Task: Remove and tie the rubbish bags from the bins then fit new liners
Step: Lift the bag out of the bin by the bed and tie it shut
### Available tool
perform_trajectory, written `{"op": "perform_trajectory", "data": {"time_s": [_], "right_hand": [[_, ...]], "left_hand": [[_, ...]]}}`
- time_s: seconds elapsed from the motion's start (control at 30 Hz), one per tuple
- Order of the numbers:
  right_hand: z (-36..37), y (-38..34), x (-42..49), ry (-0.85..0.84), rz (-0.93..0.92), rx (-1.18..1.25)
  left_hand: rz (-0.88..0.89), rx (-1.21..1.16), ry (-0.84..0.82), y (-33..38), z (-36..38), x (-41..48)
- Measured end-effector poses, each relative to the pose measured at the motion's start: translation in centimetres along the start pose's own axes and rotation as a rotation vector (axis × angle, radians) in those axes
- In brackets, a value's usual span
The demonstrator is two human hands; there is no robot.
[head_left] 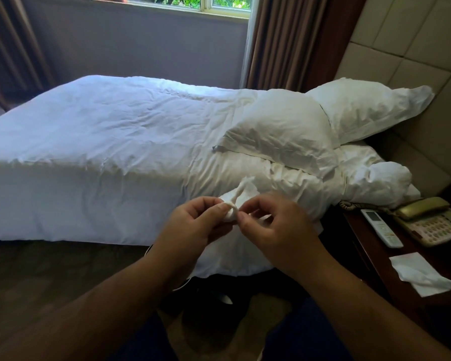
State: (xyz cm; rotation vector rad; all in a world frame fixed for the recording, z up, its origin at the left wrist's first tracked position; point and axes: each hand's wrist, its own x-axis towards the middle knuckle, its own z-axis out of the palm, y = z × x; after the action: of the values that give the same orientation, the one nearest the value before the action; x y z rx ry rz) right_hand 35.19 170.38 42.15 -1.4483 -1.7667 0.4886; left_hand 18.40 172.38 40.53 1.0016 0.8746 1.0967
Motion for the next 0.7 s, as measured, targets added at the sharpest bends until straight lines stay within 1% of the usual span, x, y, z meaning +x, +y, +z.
{"op": "perform_trajectory", "data": {"time_s": [0.13,0.2,0.27,0.37,0.47,0.53,0.63,0.7], "right_hand": [[0.1,0.0,0.2,0.010,-0.025,-0.023],[0.1,0.0,0.2,0.018,-0.037,-0.028],[0.1,0.0,0.2,0.017,-0.045,-0.037],[0.0,-0.1,0.1,-0.013,-0.052,-0.044],[0.0,-0.3,-0.1,-0.025,-0.066,-0.029],[0.2,-0.4,-0.1,-0.010,-0.083,-0.043],[0.2,-0.4,0.0,0.001,-0.089,-0.040],[0.1,-0.4,0.1,-0.002,-0.106,-0.049]], "left_hand": [[0.003,-0.037,-0.042,0.2,-0.1,-0.2],[0.014,-0.004,-0.059,0.2,-0.2,-0.2],[0.051,0.103,-0.066,0.3,-0.6,-0.2],[0.174,0.324,-0.064,0.7,-1.0,-0.1],[0.247,0.418,-0.055,0.9,-1.1,0.0],[0.255,0.422,-0.048,0.9,-1.1,0.0],[0.210,0.412,-0.076,1.1,-1.1,0.0],[0.197,0.461,-0.099,1.4,-1.2,0.0]]}}
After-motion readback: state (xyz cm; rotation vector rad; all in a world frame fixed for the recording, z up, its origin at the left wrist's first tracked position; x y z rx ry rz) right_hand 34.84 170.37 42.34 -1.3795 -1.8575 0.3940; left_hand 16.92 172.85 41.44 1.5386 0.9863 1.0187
